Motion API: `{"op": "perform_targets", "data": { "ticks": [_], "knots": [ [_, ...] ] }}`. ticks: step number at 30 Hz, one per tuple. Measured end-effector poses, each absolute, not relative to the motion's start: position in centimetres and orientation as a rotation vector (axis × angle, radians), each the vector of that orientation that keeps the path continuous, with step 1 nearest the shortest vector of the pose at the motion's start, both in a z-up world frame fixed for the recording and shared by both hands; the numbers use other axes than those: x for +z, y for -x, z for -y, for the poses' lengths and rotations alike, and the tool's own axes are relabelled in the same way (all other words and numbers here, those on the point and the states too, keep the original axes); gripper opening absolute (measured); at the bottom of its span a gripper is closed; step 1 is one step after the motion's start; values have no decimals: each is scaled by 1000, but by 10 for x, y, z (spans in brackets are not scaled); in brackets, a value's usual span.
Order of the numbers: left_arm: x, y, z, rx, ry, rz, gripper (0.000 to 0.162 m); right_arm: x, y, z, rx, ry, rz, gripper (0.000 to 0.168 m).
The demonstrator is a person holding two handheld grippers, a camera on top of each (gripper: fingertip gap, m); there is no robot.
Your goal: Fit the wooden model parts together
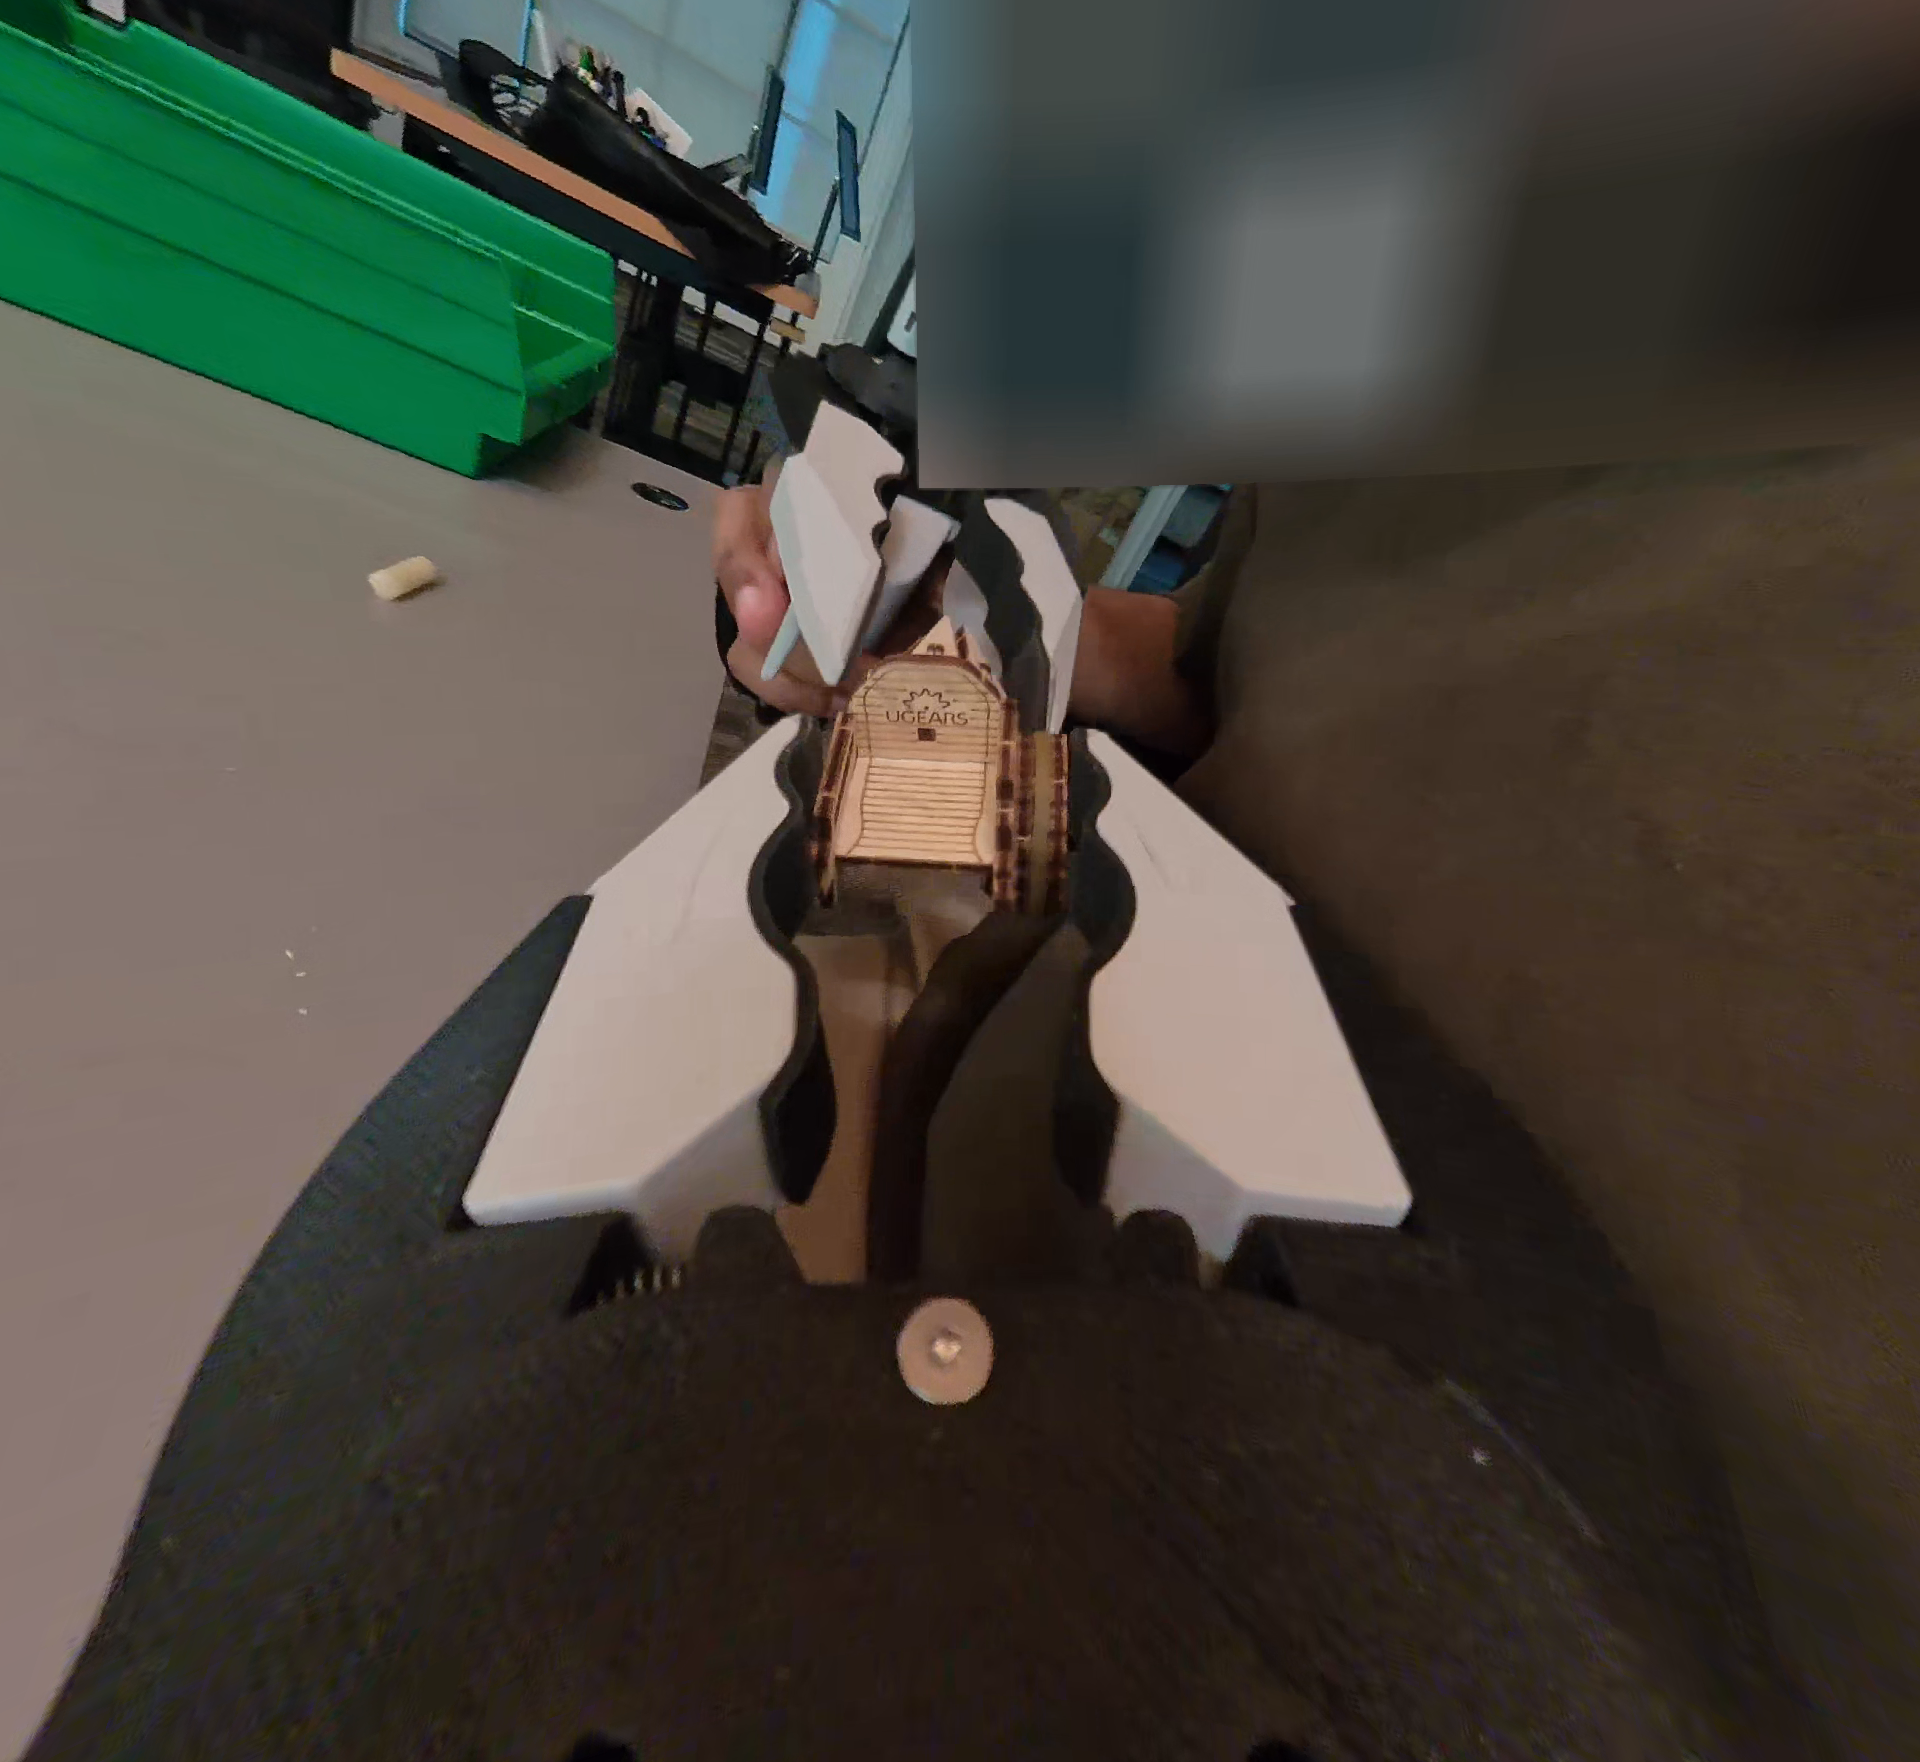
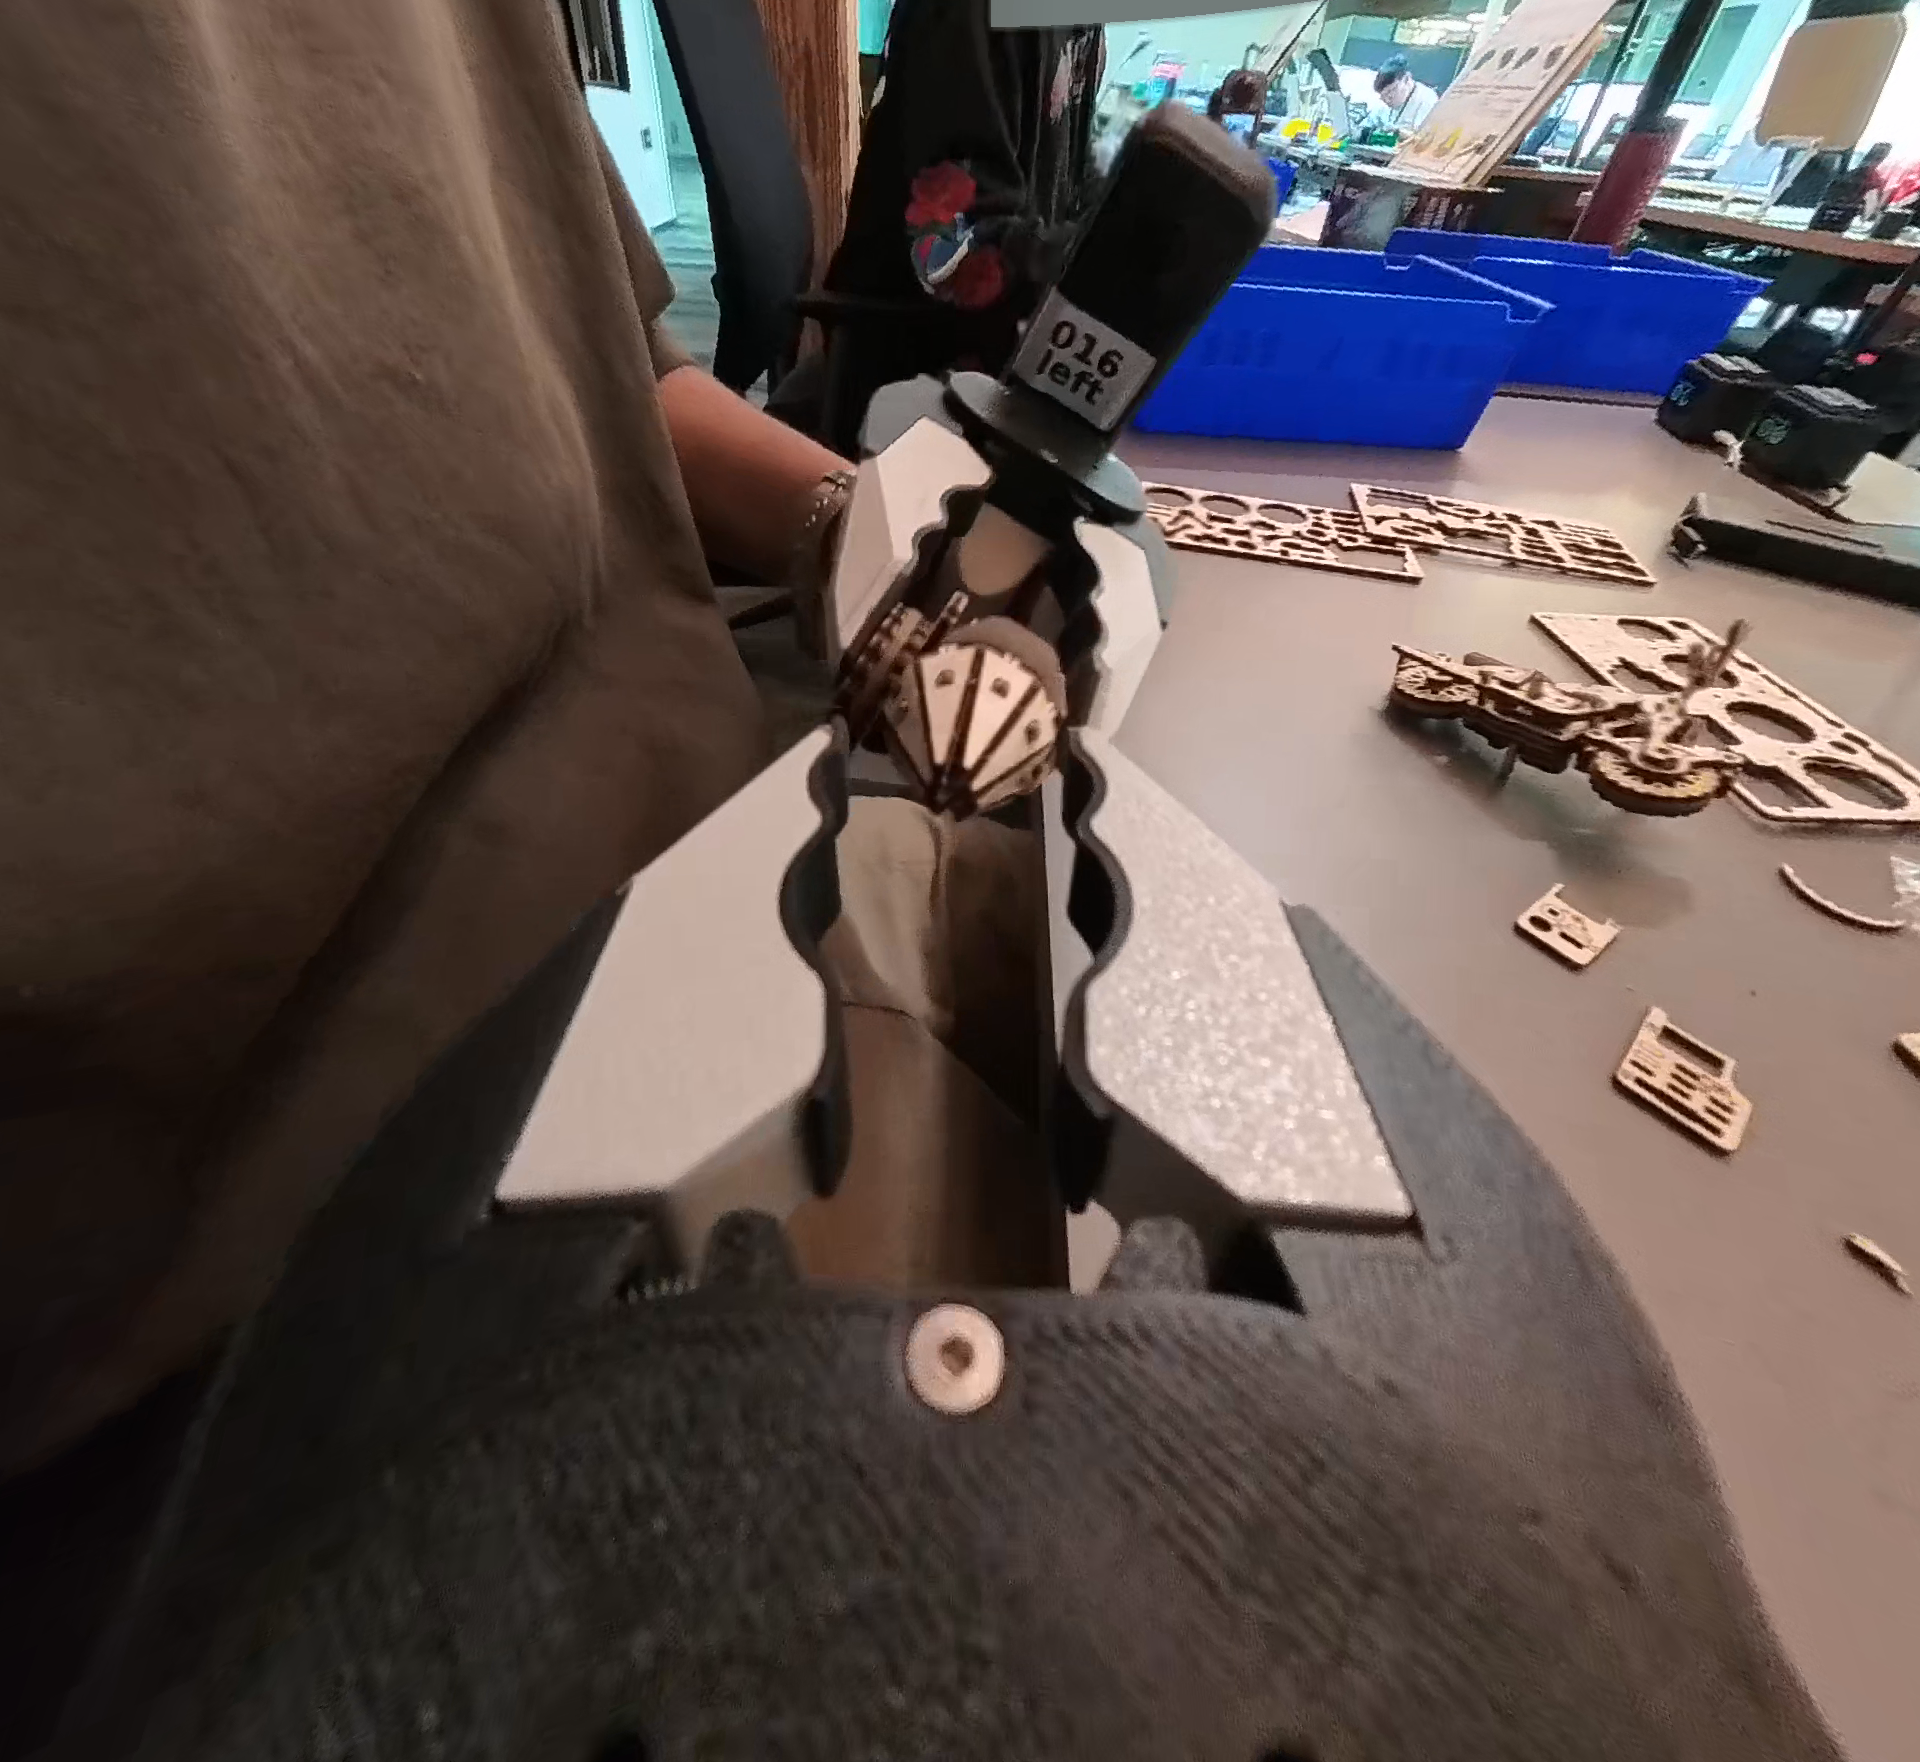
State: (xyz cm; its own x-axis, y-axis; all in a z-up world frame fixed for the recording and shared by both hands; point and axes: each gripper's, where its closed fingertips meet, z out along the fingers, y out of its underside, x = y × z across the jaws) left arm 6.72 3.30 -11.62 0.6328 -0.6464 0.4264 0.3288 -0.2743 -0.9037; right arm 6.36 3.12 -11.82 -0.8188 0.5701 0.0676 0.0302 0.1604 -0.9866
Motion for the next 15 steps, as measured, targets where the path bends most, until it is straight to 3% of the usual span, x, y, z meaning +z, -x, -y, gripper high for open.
{"op": "perform_targets", "data": {
  "ticks": [15],
  "knots": [
    [-115,-68,-35,-1071,1586,-195,43,-125,-61,-30,1445,449,2015,31]
  ]
}}
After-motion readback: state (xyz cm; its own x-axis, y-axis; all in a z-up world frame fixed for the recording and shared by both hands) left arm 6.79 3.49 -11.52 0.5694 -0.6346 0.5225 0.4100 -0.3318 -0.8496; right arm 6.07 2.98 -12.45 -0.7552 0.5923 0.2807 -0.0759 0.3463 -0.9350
